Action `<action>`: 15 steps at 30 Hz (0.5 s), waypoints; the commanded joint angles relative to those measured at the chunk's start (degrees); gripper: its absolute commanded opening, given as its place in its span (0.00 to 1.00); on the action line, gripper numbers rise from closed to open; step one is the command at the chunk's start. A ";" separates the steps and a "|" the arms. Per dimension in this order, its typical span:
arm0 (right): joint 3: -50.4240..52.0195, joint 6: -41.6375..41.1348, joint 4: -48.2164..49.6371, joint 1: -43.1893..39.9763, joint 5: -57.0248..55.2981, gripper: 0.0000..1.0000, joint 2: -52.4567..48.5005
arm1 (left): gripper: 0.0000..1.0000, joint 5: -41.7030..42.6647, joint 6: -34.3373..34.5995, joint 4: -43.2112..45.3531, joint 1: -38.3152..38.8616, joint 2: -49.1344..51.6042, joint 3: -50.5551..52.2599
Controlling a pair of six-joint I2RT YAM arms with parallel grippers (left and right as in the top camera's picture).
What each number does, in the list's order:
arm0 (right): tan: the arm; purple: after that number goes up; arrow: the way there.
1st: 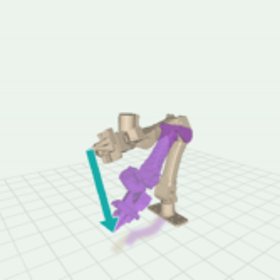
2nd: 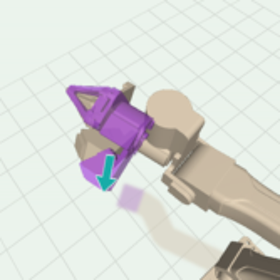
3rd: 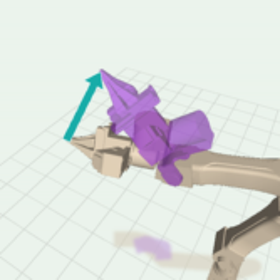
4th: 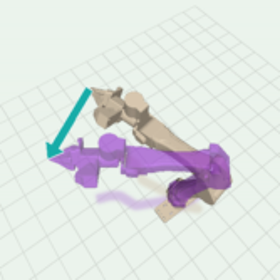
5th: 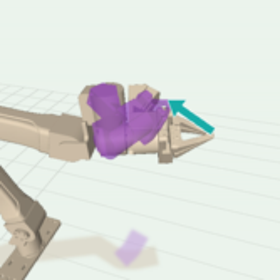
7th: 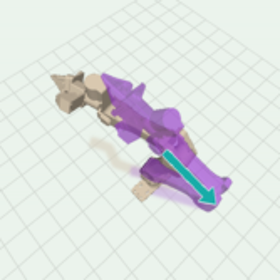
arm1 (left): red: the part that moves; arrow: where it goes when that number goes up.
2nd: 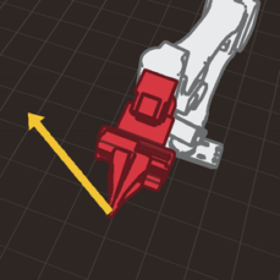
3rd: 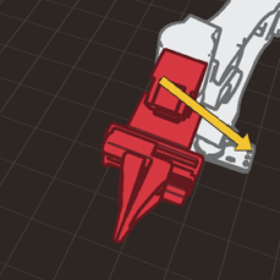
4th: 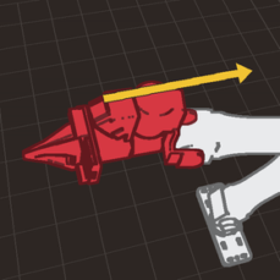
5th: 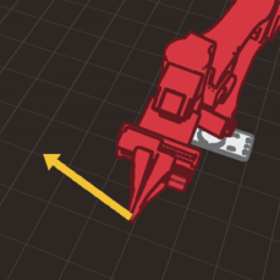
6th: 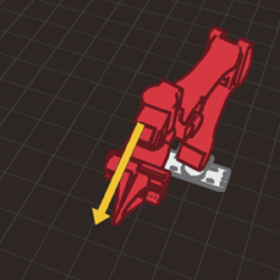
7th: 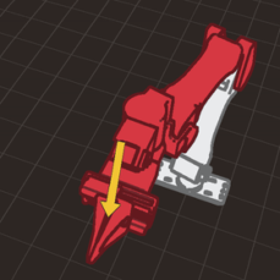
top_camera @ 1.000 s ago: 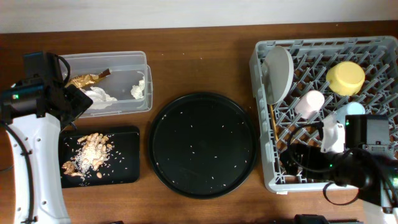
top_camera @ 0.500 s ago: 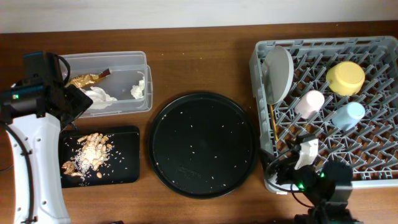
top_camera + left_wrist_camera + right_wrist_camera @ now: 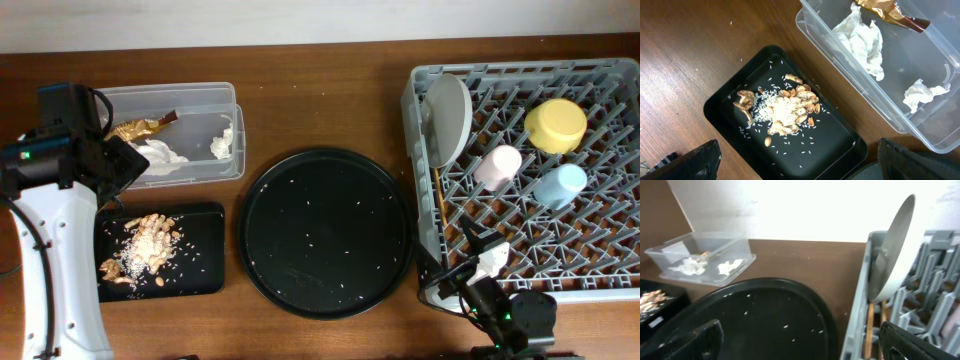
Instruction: Sort waste into correct bins and load items into the dishwasher rack
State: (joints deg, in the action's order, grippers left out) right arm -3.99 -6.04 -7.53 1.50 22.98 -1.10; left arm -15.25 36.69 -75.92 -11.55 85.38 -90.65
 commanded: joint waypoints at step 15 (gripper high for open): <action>3.67 1.51 2.93 0.31 -24.79 0.99 0.92 | 0.99 -0.17 -0.02 -0.04 -0.24 -0.33 -0.15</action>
State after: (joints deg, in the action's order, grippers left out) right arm -0.82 -9.08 -4.36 1.50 1.78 -0.78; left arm -15.22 36.69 -75.90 -11.55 85.38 -90.65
